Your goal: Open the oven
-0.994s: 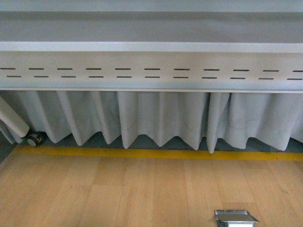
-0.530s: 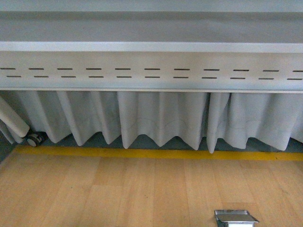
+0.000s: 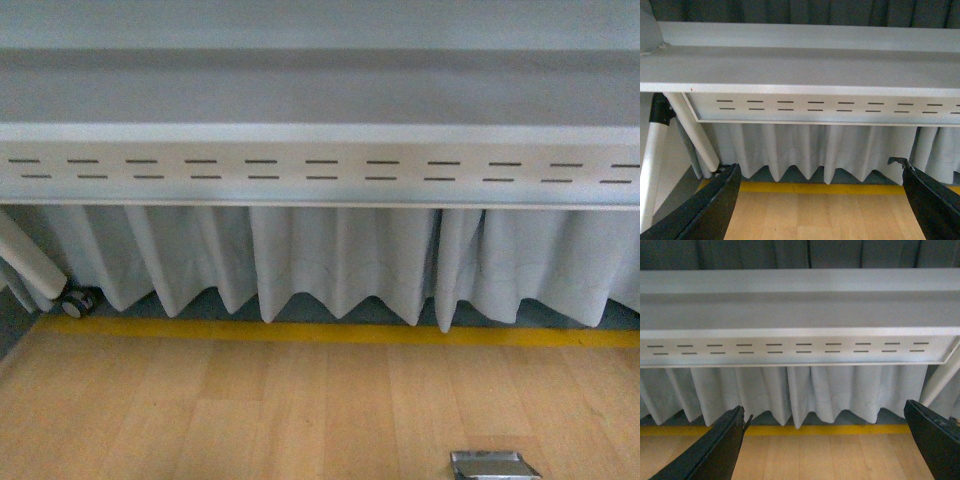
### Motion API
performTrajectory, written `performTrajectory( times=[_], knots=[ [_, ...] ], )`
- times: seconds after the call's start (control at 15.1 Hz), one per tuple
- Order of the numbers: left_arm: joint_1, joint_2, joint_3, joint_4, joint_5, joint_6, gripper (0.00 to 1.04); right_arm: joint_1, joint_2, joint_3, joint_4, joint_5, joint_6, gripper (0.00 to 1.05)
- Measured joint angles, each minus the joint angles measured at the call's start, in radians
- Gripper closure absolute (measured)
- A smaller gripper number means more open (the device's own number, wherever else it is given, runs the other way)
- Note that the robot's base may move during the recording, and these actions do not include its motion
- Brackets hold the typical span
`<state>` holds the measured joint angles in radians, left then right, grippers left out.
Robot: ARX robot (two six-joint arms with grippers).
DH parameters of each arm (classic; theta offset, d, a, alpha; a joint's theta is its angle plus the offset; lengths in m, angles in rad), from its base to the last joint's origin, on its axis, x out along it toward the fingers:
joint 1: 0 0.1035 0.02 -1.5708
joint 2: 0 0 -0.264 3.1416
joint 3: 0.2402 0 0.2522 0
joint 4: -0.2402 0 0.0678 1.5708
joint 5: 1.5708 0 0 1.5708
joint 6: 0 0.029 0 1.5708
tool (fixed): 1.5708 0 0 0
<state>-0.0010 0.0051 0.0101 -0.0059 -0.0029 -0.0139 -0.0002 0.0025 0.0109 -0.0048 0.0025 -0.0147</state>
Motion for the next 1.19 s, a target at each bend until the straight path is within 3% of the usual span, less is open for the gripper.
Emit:
performTrajectory(
  times=[1.19],
  knots=[
    [0.000, 0.000, 0.000, 0.002, 0.002, 0.003, 0.07, 0.000, 0.000, 0.000, 0.002, -0.002, 0.000, 0.06]
  ],
)
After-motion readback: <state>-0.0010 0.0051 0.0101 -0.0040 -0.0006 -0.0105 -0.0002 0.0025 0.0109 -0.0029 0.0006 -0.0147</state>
